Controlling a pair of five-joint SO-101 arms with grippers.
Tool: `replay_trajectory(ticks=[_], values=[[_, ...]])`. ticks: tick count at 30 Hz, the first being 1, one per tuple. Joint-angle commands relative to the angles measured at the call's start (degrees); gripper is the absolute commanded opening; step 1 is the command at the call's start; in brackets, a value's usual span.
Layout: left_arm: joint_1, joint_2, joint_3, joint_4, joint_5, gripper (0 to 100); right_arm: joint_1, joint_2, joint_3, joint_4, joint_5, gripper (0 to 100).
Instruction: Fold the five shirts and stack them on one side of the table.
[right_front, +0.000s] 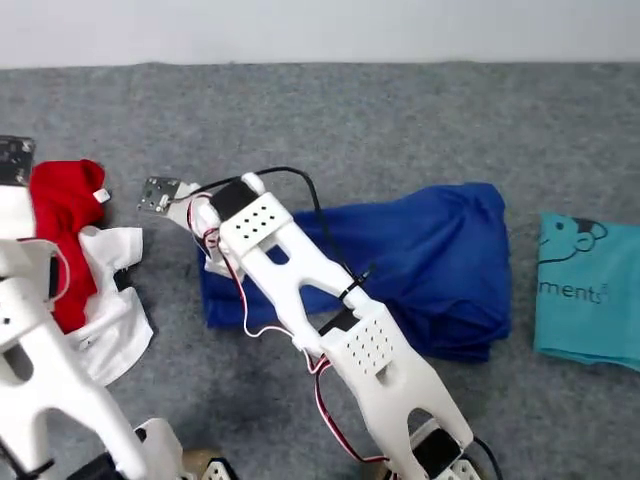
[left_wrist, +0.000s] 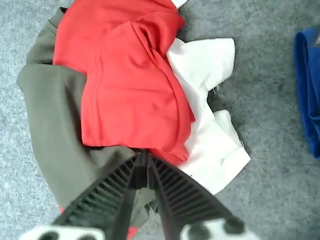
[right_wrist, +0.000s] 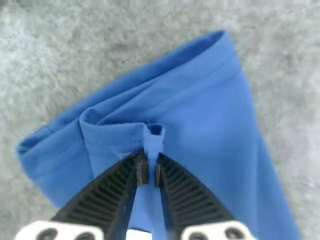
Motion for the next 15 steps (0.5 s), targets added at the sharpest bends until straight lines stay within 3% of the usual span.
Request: replay_trajectory(ticks=[1,8,15], values=[[-0.4,-3.1,0.8,-1.5,-1.2,2,1.5,-1.2,-9.1,5.0,1.1,1.2],[-0.4,-3.7,1.5,-1.6,-1.2,2,0.2,-2.1,-17.8,13.1,2.8,1.0],[-3.7,-3.8,1.3,-3.9,-1.2,2,-6.7,-11.4,-1.6,13.1,1.7,1.0]])
